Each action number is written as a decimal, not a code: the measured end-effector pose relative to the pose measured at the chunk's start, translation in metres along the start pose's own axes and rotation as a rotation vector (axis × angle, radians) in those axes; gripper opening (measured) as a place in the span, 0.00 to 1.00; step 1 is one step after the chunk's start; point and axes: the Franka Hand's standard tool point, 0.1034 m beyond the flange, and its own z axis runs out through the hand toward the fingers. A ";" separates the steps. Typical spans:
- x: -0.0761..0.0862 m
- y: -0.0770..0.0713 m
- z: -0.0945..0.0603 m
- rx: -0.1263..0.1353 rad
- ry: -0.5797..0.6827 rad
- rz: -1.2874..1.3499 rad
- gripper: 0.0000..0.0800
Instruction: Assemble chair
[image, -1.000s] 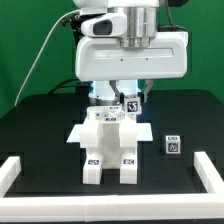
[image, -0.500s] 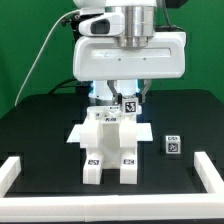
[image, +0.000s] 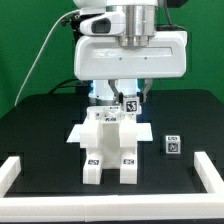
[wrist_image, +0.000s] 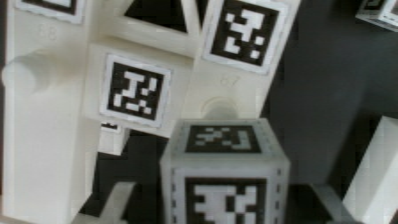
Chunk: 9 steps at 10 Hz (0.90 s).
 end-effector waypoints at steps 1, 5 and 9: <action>-0.004 0.000 0.000 0.003 -0.002 0.000 0.35; -0.006 0.005 0.004 -0.002 0.016 -0.004 0.35; 0.000 0.005 0.005 -0.009 0.032 -0.006 0.35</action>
Offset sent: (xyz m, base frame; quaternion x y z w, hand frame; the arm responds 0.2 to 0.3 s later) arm -0.0038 -0.0098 -0.0079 0.0003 0.0161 -0.0103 0.9998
